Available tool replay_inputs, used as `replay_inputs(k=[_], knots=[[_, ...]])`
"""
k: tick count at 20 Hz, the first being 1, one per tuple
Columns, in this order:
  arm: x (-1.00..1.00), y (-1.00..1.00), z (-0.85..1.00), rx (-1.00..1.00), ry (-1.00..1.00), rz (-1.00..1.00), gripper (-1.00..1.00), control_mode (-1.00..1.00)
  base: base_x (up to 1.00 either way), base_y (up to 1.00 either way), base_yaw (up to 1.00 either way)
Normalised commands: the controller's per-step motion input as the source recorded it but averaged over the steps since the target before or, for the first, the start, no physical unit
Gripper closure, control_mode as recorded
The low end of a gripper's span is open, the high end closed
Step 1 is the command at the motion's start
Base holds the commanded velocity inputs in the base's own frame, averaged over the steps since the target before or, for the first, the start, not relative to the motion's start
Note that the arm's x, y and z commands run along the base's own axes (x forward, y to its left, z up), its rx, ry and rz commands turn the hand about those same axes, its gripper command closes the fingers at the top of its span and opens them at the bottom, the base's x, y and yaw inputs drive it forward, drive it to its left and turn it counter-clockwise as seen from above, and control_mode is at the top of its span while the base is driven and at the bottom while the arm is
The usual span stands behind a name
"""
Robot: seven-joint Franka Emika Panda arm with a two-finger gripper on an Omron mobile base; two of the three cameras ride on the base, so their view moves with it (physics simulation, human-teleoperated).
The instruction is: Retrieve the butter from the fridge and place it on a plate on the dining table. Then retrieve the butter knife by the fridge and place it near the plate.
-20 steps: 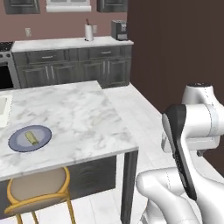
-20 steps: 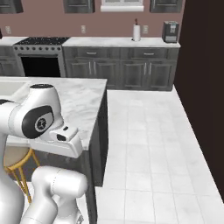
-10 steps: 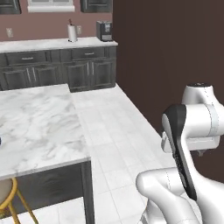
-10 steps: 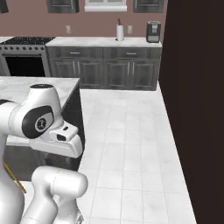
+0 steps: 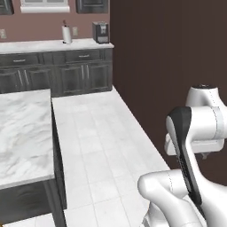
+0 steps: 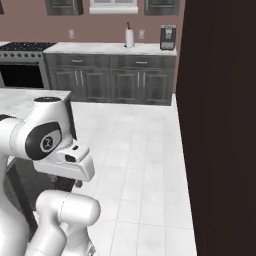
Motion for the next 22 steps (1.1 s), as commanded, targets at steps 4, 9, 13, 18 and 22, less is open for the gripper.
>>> replay_inputs(k=[4,9,13,18,22], knots=[[0.00,0.00,0.00,0.00,0.00,0.00,-1.00,1.00,1.00,-0.17,0.17],[0.00,0.00,0.00,0.00,0.00,0.00,-1.00,1.00,1.00,-0.26,0.18],[0.00,0.00,0.00,0.00,0.00,0.00,-1.00,1.00,1.00,-0.12,0.08],[0.00,0.00,0.00,0.00,0.00,0.00,-1.00,1.00,1.00,-0.10,0.08],[0.00,0.00,0.00,0.00,0.00,0.00,-1.00,1.00,1.00,-0.05,0.08]])
